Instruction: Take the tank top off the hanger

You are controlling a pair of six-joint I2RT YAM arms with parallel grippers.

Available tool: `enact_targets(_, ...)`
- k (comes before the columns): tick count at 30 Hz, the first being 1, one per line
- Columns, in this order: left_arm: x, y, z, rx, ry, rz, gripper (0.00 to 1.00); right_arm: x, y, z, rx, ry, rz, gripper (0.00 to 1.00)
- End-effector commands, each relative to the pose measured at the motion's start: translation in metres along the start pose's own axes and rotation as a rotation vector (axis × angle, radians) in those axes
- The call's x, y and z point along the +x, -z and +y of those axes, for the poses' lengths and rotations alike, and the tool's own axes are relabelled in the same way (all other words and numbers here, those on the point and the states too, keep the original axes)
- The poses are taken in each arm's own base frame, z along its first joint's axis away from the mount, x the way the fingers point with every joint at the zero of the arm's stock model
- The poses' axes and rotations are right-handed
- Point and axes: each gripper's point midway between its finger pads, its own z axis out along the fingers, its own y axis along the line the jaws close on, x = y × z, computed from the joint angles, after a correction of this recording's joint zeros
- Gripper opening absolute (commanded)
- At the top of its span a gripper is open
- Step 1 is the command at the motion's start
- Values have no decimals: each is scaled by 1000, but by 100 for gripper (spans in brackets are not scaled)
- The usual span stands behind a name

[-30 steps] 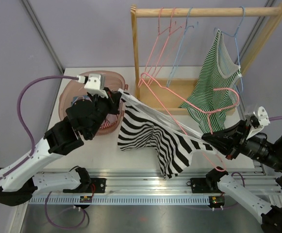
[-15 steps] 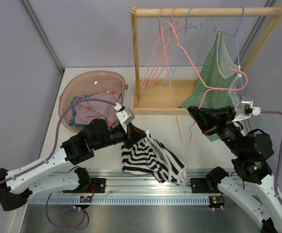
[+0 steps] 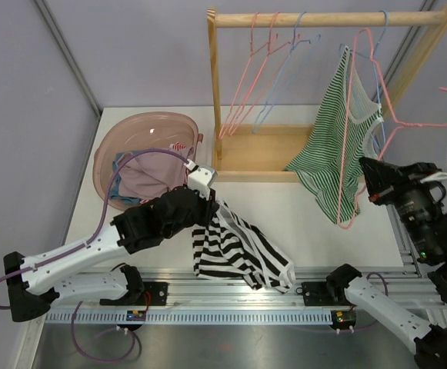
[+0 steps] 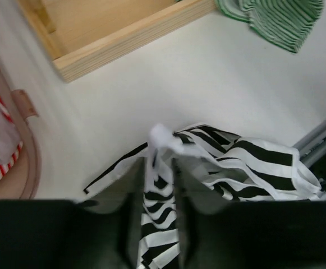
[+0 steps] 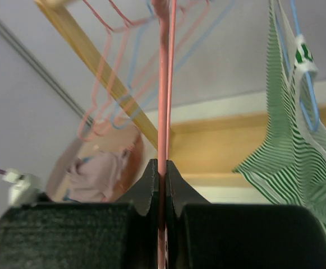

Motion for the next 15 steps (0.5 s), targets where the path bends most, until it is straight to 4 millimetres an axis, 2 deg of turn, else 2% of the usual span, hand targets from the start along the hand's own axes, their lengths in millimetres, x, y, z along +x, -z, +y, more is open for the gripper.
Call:
enact_targets(1,-27,14,21,-148,66,-54,37,71,-20,-44,235,204,329,0)
enact_targets(2,-27,15,23,-157,66,-52,53,66,-22,-45,254,218,327,0)
enact_targets(3,-28,17,26,-173,68,-53,69,71,-29,-49,284,247,353,0)
enact_targets(4,-28,21,28,-185,72,-47,80,67,-34,-54,316,282,347,0)
enact_targets(6,-29,25,34,-208,74,-50,99,54,-42,-51,335,298,322,0)
enact_targets(7,-29,29,36,-216,76,-45,99,55,-54,-51,357,329,332,0)
enact_targets(8,-29,31,37,-220,75,-45,99,42,-60,-45,350,325,304,0)
enact_targets(9,-29,34,40,-229,76,-45,99,47,-76,-41,352,338,322,0)
enact_targets(10,-27,38,41,-231,71,-37,99,46,-83,-36,340,346,326,0)
enact_targets(11,-28,40,42,-234,74,-38,99,34,-90,-27,322,340,302,0)
enact_targets(12,-27,41,45,-243,68,-34,99,43,-106,-26,334,364,339,0)
enact_targets(13,-25,44,46,-249,67,-26,99,40,-112,-24,338,379,336,0)
enact_targets(14,-25,47,48,-254,69,-27,99,26,-118,-18,329,371,304,0)
enact_targets(15,-25,49,51,-261,70,-29,99,36,-133,-18,337,388,337,0)
